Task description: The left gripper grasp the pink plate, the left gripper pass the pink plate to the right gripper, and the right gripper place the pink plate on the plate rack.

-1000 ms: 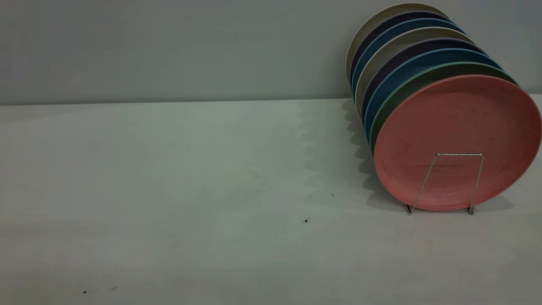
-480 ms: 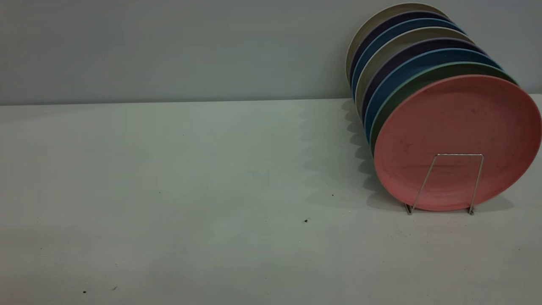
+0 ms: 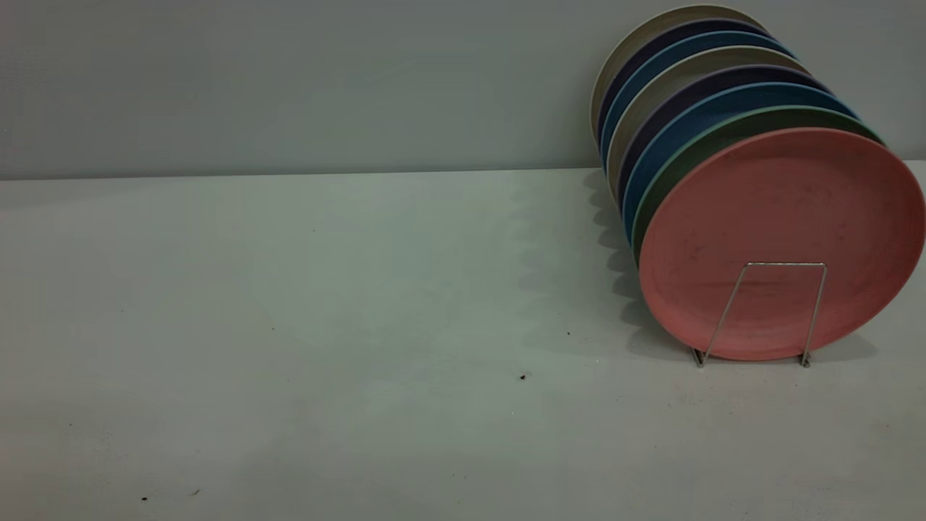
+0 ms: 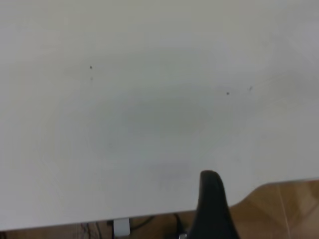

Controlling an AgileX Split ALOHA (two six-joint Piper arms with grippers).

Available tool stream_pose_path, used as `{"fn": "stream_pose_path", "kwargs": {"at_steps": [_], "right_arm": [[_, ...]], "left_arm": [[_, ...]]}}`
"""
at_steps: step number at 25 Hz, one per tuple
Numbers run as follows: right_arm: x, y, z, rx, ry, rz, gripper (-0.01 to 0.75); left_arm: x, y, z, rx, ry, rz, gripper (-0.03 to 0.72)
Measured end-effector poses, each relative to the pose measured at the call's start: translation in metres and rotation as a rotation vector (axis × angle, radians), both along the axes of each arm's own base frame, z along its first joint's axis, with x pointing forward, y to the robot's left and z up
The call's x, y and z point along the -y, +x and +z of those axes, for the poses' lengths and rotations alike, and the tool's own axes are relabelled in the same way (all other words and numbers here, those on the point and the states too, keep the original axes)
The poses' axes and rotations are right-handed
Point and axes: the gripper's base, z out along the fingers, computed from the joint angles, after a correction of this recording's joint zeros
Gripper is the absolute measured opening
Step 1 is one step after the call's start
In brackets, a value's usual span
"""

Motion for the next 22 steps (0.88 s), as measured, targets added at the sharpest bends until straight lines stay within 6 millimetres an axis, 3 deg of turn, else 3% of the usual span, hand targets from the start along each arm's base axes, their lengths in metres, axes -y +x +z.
{"fn": "stream_pose_path", "kwargs": {"at_steps": [22], "right_arm": [[0.004,0.001,-0.002,-0.019,0.065,-0.1,0.579]], "left_arm": [[0.0,-0.012,-0.001,0.089,-0.021,0.025,0.582]]}}
